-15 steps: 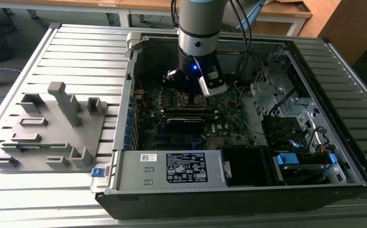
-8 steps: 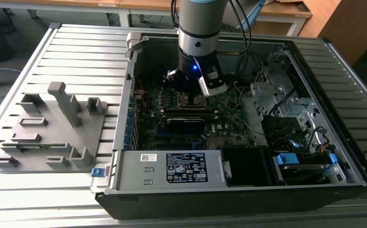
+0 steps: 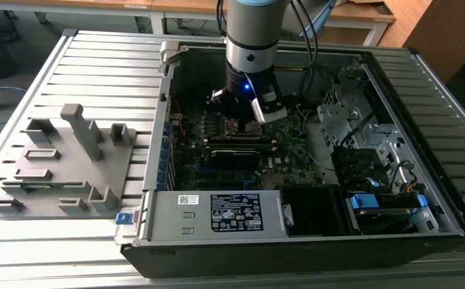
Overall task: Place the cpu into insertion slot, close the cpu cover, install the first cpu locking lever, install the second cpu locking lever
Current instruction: 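Install the second cpu locking lever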
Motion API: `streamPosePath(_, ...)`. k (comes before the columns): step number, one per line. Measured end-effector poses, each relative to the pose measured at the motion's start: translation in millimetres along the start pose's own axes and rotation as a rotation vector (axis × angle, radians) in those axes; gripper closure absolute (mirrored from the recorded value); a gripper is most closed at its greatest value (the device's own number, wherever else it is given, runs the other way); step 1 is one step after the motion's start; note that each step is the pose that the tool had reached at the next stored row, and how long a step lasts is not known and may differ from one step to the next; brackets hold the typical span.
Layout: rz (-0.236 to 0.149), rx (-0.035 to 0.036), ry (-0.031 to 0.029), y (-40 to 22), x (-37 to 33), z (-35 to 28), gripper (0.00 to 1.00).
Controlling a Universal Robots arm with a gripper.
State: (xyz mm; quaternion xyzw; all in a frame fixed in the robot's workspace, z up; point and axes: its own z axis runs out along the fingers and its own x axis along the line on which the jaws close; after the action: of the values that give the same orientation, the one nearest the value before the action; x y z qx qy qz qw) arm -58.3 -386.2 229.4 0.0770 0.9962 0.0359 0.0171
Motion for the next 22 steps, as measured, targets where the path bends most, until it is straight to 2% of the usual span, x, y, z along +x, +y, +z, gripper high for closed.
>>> streamPosePath(4,0.000,0.0008,0.0053,0.0,0.0,0.1,0.89)
streamPosePath(10,0.000,0.0007,0.0060,0.0,0.0,0.4,0.89)
streamPosePath(20,0.000,0.0010,0.0051,-1.6,5.6,9.6,0.89)
streamPosePath(22,0.000,0.0011,0.0051,-1.6,5.7,9.8,0.89)
